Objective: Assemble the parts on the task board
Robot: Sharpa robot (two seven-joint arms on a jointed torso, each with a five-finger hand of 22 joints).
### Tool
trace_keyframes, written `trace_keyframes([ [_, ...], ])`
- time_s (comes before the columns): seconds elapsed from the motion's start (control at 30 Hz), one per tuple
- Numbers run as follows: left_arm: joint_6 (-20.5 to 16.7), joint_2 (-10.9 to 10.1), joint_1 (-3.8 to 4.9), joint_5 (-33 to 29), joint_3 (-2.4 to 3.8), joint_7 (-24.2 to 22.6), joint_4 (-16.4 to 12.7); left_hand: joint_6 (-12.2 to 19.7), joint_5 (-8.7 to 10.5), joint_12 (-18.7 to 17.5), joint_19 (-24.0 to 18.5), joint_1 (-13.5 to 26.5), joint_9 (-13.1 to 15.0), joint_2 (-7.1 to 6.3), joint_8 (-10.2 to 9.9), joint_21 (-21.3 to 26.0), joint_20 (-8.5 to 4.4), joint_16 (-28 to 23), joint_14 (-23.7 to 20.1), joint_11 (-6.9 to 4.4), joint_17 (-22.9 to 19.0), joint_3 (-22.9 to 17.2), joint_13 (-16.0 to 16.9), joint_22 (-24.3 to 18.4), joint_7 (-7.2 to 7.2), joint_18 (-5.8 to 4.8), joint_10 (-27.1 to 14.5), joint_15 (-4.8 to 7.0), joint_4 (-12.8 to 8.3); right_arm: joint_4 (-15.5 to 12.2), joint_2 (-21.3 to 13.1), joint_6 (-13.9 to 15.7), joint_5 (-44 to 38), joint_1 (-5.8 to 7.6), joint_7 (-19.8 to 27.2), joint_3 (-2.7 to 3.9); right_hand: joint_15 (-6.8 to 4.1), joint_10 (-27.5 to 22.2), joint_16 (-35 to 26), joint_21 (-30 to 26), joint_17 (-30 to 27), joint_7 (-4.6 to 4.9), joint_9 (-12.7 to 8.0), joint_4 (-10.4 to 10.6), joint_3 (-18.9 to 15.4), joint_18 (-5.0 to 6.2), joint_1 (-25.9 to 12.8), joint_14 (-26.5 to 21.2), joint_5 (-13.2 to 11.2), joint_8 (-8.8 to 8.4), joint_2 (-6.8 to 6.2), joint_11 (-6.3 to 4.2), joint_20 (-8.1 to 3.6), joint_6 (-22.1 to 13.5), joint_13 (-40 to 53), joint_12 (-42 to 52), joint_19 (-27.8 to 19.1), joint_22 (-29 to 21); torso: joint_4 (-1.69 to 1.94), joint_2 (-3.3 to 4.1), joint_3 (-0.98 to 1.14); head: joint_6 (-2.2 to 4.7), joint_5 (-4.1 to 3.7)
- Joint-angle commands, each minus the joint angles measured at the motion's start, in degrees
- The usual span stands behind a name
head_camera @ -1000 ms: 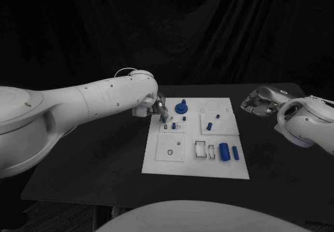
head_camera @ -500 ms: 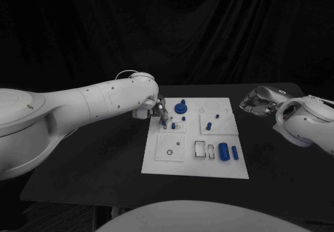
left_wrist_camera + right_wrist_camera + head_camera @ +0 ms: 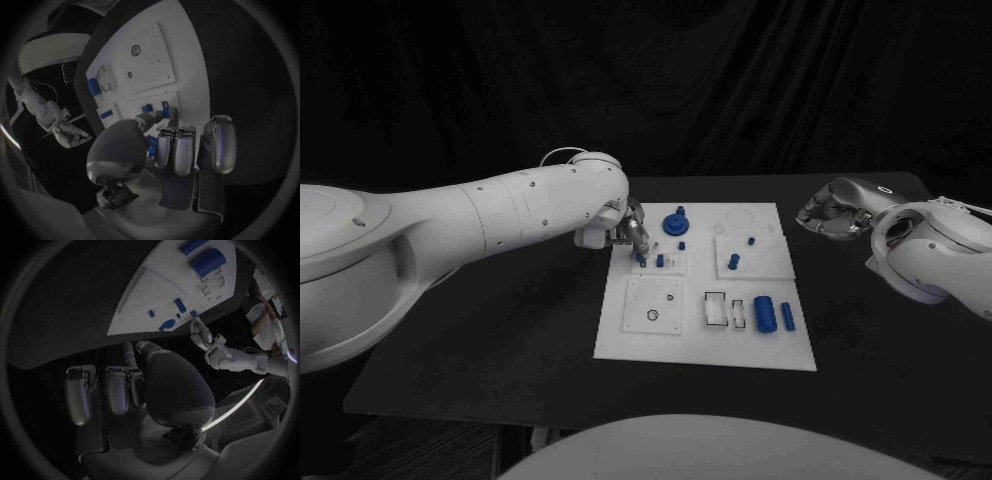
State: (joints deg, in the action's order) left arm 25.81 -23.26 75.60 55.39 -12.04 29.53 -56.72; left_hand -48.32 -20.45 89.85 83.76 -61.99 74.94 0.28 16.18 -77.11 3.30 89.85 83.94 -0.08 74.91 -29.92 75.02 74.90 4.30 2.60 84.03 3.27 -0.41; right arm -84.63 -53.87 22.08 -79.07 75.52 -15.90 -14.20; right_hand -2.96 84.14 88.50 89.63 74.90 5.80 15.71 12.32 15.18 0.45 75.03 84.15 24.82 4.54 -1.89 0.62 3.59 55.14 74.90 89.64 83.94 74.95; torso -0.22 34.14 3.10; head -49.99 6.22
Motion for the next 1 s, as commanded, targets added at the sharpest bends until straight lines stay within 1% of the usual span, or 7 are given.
trace_keyframes([
  [0.03, 1.10, -0.04, -0.30, -0.24, -0.03, -0.03, -0.27, -0.26, 0.15, 0.15, 0.27, 0.67, 0.89, 0.01, -0.16, 0.22, -0.18, 0.15, 6.06, -0.29, 15.09, -4.14, 14.98, 11.06, -0.48, 0.48, 5.97, 0.03, -3.74, 0.04, 0.05, -0.35, -0.18, -0.05, -0.66, 0.04, -0.06, 5.86, -0.03, -0.07, 13.20, 0.24, -0.03, -0.04, 0.38, -0.32, 0.53, 5.40, 0.33, -0.33, 0.15, 0.09, -0.23, -0.13, 15.10, 0.36, 5.78, 14.88, 0.07, -0.02, -0.03, -0.01, -0.13],
  [0.17, 1.25, -0.16, -0.39, -0.24, -0.03, -0.02, -0.41, -0.28, 0.20, 0.15, 0.27, 0.75, 0.86, 0.02, -0.19, 0.23, -0.19, 0.15, 6.06, -0.28, 15.09, -4.12, 14.98, 11.05, -0.47, 0.48, 5.97, 0.03, -3.71, 0.06, 0.05, -0.49, -0.18, -0.05, -0.76, 0.04, -0.06, 5.86, -0.03, -0.07, 13.20, 0.24, -0.03, -0.04, 0.38, -0.32, 0.53, 5.40, 0.33, -0.33, 0.15, 0.09, -0.23, -0.13, 15.10, 0.36, 5.78, 14.88, 0.03, 0.00, 0.04, -0.01, -0.14],
  [0.37, 1.40, -0.27, -0.57, -0.24, -0.04, 0.01, -0.67, -0.31, 0.31, 0.15, 0.26, 0.86, 0.81, 0.05, -0.26, 0.25, -0.20, 0.15, 6.06, -0.28, 15.09, -4.09, 14.98, 11.04, -0.47, 0.48, 5.97, 0.03, -3.66, 0.12, 0.07, -0.66, -0.18, -0.05, -0.85, 0.04, -0.06, 5.86, -0.03, -0.07, 13.20, 0.24, -0.03, -0.04, 0.38, -0.32, 0.53, 5.40, 0.33, -0.33, 0.15, 0.09, -0.23, -0.13, 15.10, 0.36, 5.78, 14.88, 0.03, 0.00, 0.06, -0.01, -0.08],
  [0.53, 1.35, -0.27, -0.76, -0.24, -0.04, -0.02, -0.75, -0.33, 0.37, 0.15, 0.22, 0.91, 0.79, 0.07, -0.30, 0.33, -0.20, 0.15, 6.06, -0.27, 15.09, -4.07, 14.98, 11.02, -0.47, 0.50, 5.97, 0.03, -3.64, 0.18, 0.17, -0.80, -0.18, -0.05, -0.93, 0.04, -0.06, 5.86, -0.03, -0.07, 13.20, 0.24, -0.03, -0.04, 0.38, -0.32, 0.53, 5.40, 0.33, -0.33, 0.15, 0.09, -0.23, -0.13, 15.10, 0.36, 5.78, 14.88, -0.01, 0.01, 0.04, -0.01, -0.06],
  [0.73, 1.25, -0.25, -0.89, -0.24, -0.04, -0.08, -0.78, -0.34, 0.47, 0.15, 0.19, 0.98, 0.75, 0.11, -0.37, 0.41, -0.21, 0.15, 6.06, -0.28, 15.09, -4.06, 14.98, 10.99, -0.47, 0.52, 5.97, 0.03, -3.61, 0.19, 0.17, -1.05, -0.18, -0.05, -1.09, 0.04, -0.06, 5.86, -0.03, -0.07, 13.20, 0.24, -0.03, -0.04, 0.38, -0.32, 0.53, 5.40, 0.33, -0.33, 0.15, 0.09, -0.23, -0.13, 15.10, 0.36, 5.78, 14.88, 0.04, 0.04, 0.02, -0.01, -0.14],
  [0.83, 1.18, -0.26, -0.95, -0.24, -0.04, -0.11, -0.79, -0.36, 0.55, 0.15, 0.19, 1.04, 0.71, 0.15, -0.42, 0.41, -0.21, 0.15, 6.06, -0.27, 15.09, -4.05, 14.98, 10.99, -0.47, 0.51, 5.97, 0.03, -3.57, 0.20, 0.17, -1.16, -0.18, -0.05, -1.17, 0.04, -0.06, 5.86, -0.03, -0.07, 13.20, 0.24, -0.03, -0.04, 0.38, -0.32, 0.53, 5.40, 0.33, -0.33, 0.15, 0.09, -0.23, -0.13, 15.10, 0.36, 5.78, 14.88, 0.04, 0.02, 0.06, -0.01, -0.15],
  [1.0, 0.96, -0.19, -1.07, -0.24, -0.04, -0.15, -0.61, -0.36, 0.55, 0.15, 0.19, 1.04, 0.71, 0.15, -0.42, 0.41, -0.21, 0.15, 6.06, -0.27, 15.09, -4.05, 14.98, 10.99, -0.47, 0.51, 5.97, 0.03, -3.57, 0.22, 0.22, -1.35, -0.18, -0.05, -1.28, 0.03, -0.06, 5.86, -0.03, -0.07, 13.20, 0.24, -0.03, -0.04, 0.38, -0.32, 0.53, 5.40, 0.33, -0.33, 0.15, 0.09, -0.23, -0.13, 15.10, 0.36, 5.78, 14.88, 0.01, -0.01, 0.05, -0.01, -0.09],
])
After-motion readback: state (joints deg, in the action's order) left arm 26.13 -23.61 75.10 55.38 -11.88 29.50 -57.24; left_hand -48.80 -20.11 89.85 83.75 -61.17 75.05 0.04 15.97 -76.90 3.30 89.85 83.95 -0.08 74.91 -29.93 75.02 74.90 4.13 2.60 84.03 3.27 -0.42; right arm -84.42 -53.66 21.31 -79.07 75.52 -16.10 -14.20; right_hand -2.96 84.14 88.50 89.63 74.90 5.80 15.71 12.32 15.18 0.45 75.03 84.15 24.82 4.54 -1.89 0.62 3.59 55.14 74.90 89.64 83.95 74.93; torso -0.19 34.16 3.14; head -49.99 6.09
